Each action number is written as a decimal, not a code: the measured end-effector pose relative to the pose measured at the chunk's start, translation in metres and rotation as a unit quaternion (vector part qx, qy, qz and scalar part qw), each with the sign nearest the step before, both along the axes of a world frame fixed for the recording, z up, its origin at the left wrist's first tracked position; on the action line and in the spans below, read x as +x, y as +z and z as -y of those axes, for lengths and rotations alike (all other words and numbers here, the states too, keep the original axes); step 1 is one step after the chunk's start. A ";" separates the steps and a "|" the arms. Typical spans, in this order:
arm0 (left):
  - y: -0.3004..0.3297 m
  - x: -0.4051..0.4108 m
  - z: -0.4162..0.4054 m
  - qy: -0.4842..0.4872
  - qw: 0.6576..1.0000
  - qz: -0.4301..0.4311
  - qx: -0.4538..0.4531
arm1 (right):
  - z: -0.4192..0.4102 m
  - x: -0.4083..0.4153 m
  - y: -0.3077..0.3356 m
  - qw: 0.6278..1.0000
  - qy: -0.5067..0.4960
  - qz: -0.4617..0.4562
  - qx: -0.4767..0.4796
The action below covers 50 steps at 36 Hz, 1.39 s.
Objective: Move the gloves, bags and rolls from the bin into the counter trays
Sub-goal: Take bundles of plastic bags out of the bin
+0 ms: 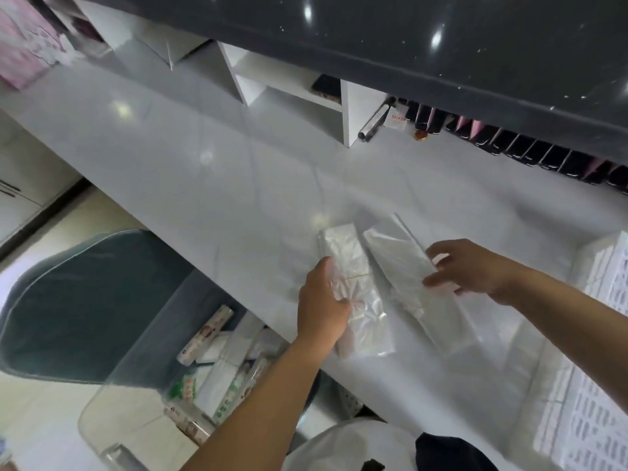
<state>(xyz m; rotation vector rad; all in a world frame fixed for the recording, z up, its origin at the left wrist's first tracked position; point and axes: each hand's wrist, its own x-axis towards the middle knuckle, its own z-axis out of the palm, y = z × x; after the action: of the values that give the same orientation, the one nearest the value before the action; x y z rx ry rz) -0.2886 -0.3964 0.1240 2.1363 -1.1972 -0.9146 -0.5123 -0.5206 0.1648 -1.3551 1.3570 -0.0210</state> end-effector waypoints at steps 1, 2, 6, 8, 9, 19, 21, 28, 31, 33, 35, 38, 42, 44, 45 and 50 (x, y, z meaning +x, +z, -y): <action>0.000 0.001 -0.001 0.002 1.000 -0.016 0.004 | 0.000 0.001 0.003 0.999 -0.016 0.031 0.019; 0.000 0.001 -0.001 0.006 0.999 -0.032 0.012 | -0.001 0.003 0.006 0.996 -0.028 0.065 0.046; 0.003 0.006 -0.003 0.090 0.988 -0.126 0.017 | -0.009 0.027 0.006 0.975 -0.050 0.156 0.151; 0.007 0.008 -0.003 0.181 0.959 -0.219 0.014 | -0.017 0.046 -0.001 0.976 -0.062 0.144 0.148; 0.009 0.009 -0.002 0.224 0.936 -0.269 0.020 | -0.021 0.056 -0.005 0.979 -0.072 0.132 0.137; 0.019 0.015 0.002 0.242 0.885 -0.384 0.106 | -0.052 0.084 -0.029 0.985 0.024 -0.058 -0.160; 0.021 0.015 0.004 0.227 0.879 -0.402 0.119 | -0.054 0.083 -0.028 0.989 0.009 -0.041 -0.144; 0.026 0.016 -0.005 0.166 0.907 -0.368 0.123 | -0.058 0.066 -0.020 0.977 -0.126 0.151 0.082; 0.039 0.020 -0.016 0.129 0.916 -0.368 0.092 | -0.070 0.062 -0.015 0.955 -0.148 0.220 0.134; 0.047 0.022 -0.024 0.115 0.916 -0.378 0.064 | -0.080 0.060 -0.012 0.946 -0.160 0.245 0.138; 0.057 0.026 -0.032 0.104 0.916 -0.385 0.041 | -0.090 0.058 -0.006 0.933 -0.167 0.285 0.142; 0.069 0.033 -0.046 0.093 0.902 -0.421 -0.005 | -0.104 0.055 0.009 0.910 -0.146 0.348 0.169; 0.077 0.036 -0.062 0.050 0.879 -0.471 -0.060 | -0.125 0.055 0.027 0.923 -0.077 0.350 0.138; 0.078 0.035 -0.069 0.020 0.873 -0.481 -0.074 | -0.134 0.053 0.034 0.928 -0.069 0.348 0.115; 0.078 0.035 -0.073 0.009 0.867 -0.492 -0.080 | -0.139 0.052 0.038 0.931 -0.064 0.343 0.103; 0.081 0.033 -0.092 -0.051 0.840 -0.534 -0.078 | -0.177 0.045 0.049 0.943 -0.066 0.321 0.055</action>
<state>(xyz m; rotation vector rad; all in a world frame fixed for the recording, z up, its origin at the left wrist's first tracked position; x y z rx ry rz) -0.2552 -0.3047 0.2049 1.0633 -0.7219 -1.6541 -0.4670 -0.3432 0.2134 -1.0304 0.8726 -0.4346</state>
